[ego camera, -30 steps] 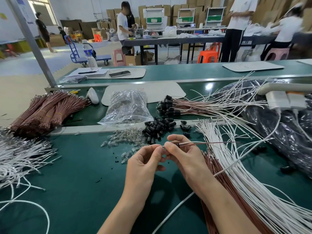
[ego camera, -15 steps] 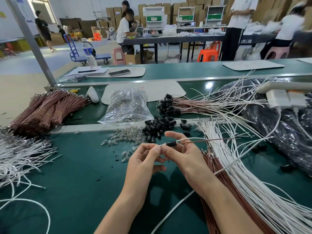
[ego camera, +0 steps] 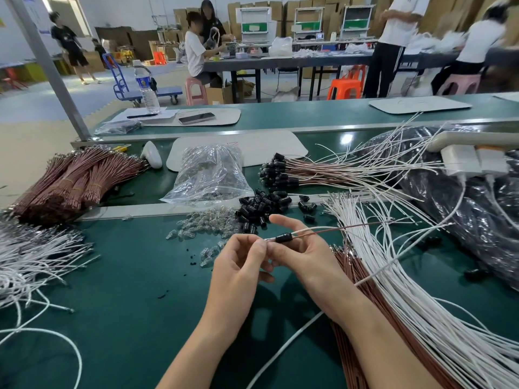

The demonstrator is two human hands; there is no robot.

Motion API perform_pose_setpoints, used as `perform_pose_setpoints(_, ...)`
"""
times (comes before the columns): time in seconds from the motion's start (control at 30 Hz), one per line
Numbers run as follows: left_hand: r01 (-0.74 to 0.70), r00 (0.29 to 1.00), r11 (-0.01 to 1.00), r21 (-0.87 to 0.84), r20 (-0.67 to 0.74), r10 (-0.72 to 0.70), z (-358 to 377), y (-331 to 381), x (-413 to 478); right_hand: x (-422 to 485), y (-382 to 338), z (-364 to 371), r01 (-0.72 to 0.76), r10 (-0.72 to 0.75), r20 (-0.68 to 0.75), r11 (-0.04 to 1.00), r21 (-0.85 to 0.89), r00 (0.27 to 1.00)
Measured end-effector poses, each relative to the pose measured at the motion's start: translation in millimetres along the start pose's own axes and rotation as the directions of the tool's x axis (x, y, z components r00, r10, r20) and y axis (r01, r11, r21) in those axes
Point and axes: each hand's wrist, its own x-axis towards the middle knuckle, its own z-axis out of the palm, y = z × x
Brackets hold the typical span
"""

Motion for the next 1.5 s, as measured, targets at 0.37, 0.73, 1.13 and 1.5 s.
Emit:
perform_pose_setpoints(0.37,0.011,1.000,1.000,-0.029,0.015,-0.011,0,-2,2,3,3,-2,0.002,0.000,-0.038,0.999,0.032,0.999)
perform_pose_setpoints(0.73,0.025,1.000,0.996,0.084,0.017,-0.026,-2,-5,3,6,4,-2,-0.022,0.025,-0.073,0.999,0.036,0.997)
perform_pose_setpoints(1.13,0.025,0.998,0.988,0.152,0.052,-0.034,-9,-1,6,6,6,-2,-0.036,0.039,-0.083,0.999,0.036,0.996)
perform_pose_setpoints(1.5,-0.022,0.999,0.972,0.236,0.053,0.010,-10,-5,5,7,8,-2,-0.015,0.016,-0.062,1.000,0.019,0.998)
